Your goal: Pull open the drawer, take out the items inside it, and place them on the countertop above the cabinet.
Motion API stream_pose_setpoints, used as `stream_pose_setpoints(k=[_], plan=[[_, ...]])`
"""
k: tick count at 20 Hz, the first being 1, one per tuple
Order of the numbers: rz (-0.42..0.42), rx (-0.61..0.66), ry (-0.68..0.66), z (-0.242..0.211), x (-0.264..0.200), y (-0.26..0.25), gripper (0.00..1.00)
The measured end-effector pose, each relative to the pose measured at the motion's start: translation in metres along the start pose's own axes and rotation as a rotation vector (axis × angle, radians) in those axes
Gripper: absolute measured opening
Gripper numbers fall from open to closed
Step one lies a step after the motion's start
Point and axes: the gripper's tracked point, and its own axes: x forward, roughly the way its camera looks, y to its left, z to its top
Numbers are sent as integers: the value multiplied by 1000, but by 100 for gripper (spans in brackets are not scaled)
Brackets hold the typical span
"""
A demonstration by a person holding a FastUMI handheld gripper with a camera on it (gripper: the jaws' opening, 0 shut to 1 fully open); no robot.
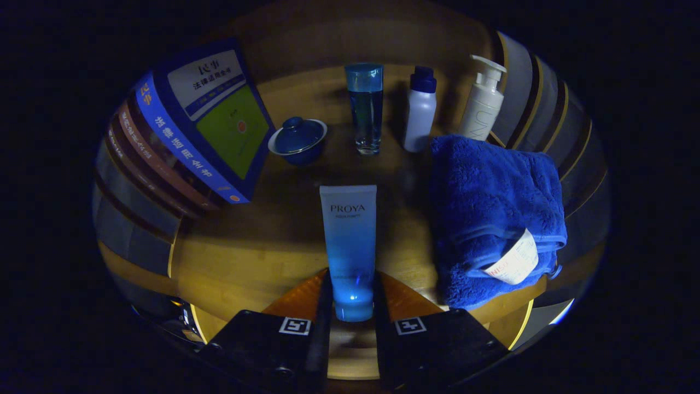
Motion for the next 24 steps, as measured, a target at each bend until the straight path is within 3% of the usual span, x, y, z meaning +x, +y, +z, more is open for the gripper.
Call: stream_pose_setpoints(k=[5,10,15,21,24], plan=[[18,14,-36,5,-12,0,100],[50,20,-136,-1,-54,4,100],[94,-37,-383,-27,-131,18,100],[102,-79,-713,-106,-228,20,100],[85,-137,-793,-147,-238,14,99]])
